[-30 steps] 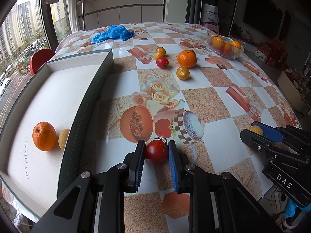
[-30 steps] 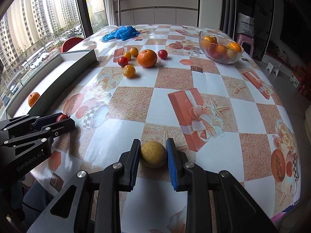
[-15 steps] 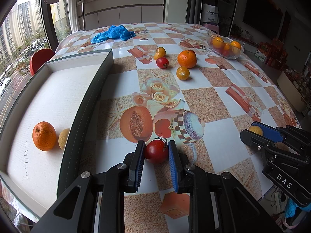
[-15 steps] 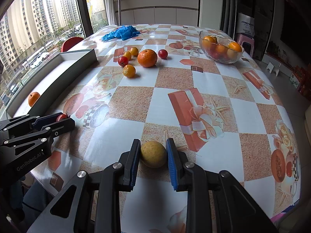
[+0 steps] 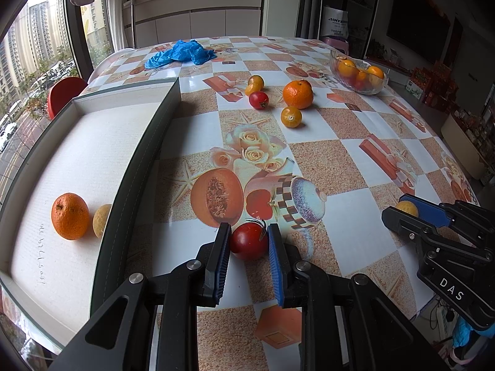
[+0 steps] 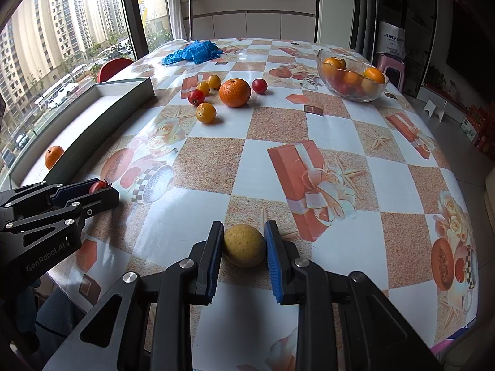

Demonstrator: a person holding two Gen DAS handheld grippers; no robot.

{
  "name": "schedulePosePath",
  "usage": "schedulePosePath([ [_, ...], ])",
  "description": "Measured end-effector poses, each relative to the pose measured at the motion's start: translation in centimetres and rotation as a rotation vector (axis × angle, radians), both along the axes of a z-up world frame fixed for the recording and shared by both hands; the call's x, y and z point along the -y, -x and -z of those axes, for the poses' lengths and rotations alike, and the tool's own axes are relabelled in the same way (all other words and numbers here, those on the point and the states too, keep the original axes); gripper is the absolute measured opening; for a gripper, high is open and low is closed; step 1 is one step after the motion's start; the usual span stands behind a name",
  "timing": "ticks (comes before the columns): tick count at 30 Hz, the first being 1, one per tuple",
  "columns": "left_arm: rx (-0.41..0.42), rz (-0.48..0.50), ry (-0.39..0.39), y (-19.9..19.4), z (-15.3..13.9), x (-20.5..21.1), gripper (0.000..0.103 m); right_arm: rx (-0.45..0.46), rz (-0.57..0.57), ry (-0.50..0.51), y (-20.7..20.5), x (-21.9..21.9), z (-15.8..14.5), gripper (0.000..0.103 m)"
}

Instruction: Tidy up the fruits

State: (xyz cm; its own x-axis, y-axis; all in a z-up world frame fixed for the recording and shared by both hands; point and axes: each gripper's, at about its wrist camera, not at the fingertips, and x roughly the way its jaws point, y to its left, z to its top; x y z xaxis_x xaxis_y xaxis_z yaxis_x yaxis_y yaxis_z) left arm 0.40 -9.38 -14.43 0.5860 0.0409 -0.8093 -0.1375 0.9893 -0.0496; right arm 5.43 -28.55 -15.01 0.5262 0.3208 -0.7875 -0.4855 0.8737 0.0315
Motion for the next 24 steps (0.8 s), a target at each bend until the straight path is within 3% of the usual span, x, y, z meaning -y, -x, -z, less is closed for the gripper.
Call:
schedulePosePath([
  [24,0.002,0.0,0.006,0.06,-0.04,-0.18,0.025,-0.007,-0.002,0.012,0.0,-0.19,0.08,0.029],
])
